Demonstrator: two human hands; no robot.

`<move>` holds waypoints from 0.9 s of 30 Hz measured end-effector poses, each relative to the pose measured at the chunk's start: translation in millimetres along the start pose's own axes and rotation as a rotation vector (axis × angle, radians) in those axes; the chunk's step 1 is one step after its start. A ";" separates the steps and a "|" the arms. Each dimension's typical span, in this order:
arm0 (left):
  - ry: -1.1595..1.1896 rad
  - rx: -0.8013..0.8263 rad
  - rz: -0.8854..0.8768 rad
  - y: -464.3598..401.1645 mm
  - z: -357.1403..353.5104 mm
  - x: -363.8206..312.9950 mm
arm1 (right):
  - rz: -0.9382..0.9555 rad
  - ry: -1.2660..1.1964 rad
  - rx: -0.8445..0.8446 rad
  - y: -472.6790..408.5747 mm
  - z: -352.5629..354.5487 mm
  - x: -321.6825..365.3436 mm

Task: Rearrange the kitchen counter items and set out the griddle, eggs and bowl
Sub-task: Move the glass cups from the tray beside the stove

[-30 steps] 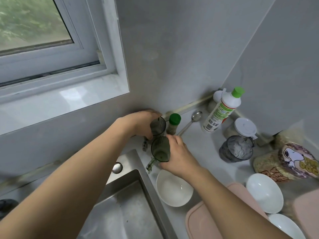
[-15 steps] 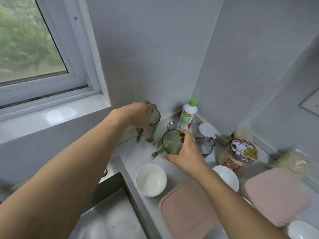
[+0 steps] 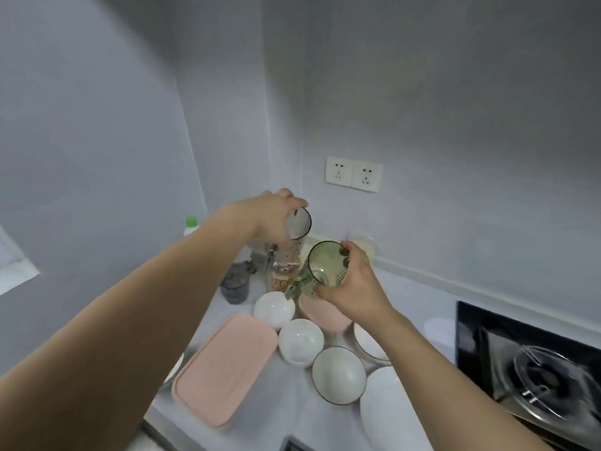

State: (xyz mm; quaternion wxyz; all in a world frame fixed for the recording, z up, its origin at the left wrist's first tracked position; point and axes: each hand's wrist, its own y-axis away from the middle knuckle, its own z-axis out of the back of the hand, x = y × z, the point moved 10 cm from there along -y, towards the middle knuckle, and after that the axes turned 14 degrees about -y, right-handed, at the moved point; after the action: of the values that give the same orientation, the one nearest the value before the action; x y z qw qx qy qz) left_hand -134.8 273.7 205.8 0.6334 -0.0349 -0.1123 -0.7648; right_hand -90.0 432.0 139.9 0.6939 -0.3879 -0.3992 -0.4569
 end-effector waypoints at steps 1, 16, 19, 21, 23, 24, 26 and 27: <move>-0.015 -0.011 -0.035 -4.9 11.0 -30.5 | -0.004 0.004 -0.033 12.3 26.5 -3.5; -0.205 -0.141 -0.566 28.8 118.3 -499.3 | -0.192 0.027 -0.499 283.2 377.6 -83.7; -0.237 -0.159 -0.657 39.8 136.1 -579.4 | -0.233 0.049 -0.594 339.7 434.4 -97.3; -0.246 -0.186 -0.715 45.7 148.6 -624.7 | -0.266 0.064 -0.646 369.4 466.3 -104.6; -0.262 -0.216 -0.783 55.2 160.0 -675.0 | -0.292 0.084 -0.711 400.5 501.7 -112.0; -0.269 -0.226 -0.812 59.0 163.4 -695.6 | -0.298 0.089 -0.745 412.8 516.3 -115.0; -0.286 -0.244 -0.871 64.1 170.8 -742.7 | -0.313 0.084 -0.802 437.2 547.9 -125.6; -0.292 -0.253 -0.897 65.8 173.8 -760.6 | -0.326 0.081 -0.815 444.9 559.4 -130.5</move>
State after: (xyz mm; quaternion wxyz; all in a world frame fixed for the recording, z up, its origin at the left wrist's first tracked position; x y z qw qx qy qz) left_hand 62.3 1030.9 234.3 0.2098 -0.1664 -0.1102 -0.9572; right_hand 183.9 1104.7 156.9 0.4180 -0.5438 -0.2148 -0.6952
